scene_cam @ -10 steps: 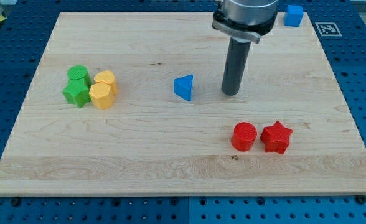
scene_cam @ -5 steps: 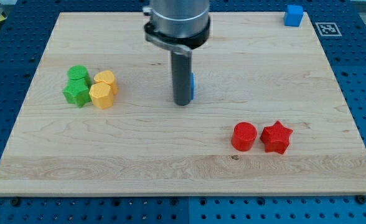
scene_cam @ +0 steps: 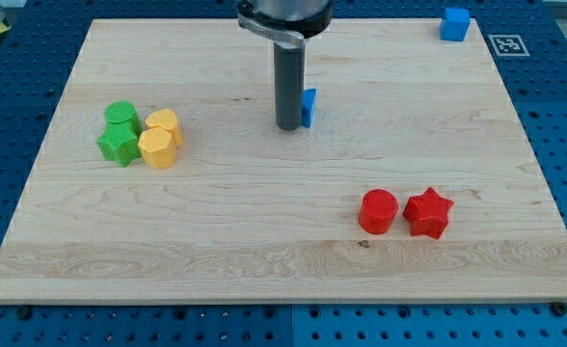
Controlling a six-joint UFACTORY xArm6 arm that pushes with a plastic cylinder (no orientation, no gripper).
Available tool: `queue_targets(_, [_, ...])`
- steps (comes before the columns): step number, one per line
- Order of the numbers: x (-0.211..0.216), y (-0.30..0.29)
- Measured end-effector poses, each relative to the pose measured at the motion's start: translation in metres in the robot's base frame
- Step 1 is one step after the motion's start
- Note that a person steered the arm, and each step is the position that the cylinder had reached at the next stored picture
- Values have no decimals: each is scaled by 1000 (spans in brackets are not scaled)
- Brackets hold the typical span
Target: Place the blue triangle left to the blue cube
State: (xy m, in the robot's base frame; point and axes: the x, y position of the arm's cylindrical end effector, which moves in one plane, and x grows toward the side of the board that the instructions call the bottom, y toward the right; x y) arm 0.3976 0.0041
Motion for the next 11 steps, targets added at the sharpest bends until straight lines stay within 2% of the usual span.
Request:
queue_targets(1, [-17, 8])
queue_targets(6, [-46, 77])
queue_targets(11, [-96, 88])
